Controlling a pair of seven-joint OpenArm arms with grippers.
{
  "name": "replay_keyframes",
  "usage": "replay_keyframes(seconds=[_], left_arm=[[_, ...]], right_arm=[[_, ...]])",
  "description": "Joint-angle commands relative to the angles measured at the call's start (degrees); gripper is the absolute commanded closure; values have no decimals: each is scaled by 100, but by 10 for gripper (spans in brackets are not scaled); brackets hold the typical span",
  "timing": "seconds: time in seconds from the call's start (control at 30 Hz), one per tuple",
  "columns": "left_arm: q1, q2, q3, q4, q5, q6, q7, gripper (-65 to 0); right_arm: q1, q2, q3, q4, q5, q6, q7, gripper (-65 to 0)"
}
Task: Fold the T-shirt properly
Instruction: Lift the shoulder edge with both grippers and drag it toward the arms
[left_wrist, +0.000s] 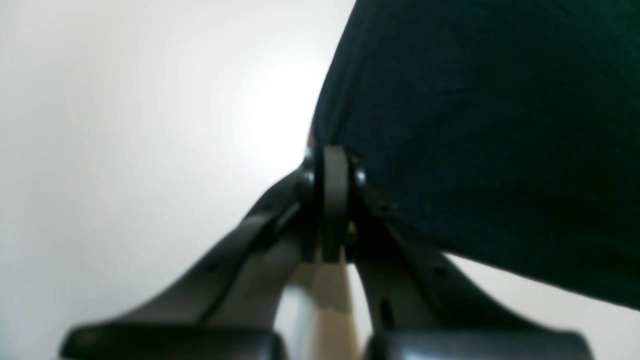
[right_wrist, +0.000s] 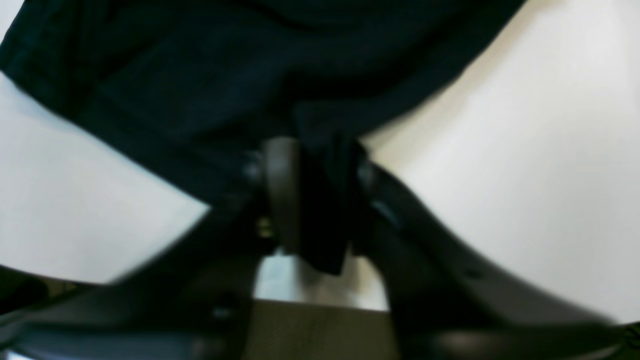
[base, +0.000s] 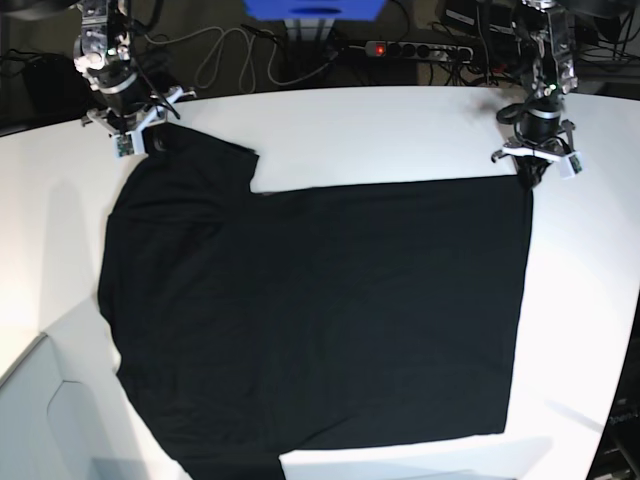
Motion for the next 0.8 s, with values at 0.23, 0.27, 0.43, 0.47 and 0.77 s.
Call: replay_keyframes(seconds=[0.23,0.27,0.43,0.47,0.77], left_arm=[[114,-23,-6,-5,56,119,409,0],[123,-23,-6,48,56,119,409,0],[343,-14,-147,470,56,119,453,0],[396,-14,-164,575,56,128,453,0],[1161,197,-419,1454,47,137,453,0]], right_arm=[[-175,17,143,188,-130,107,-458,-1],[-263,17,231,320,-130,107,-458,-1],[-553,17,345,1085,-147,115,-458,-1],[-606,17,354,1190,-156,115,-458,-1],[-1028,26,521,1823,-165,115,-458,-1]])
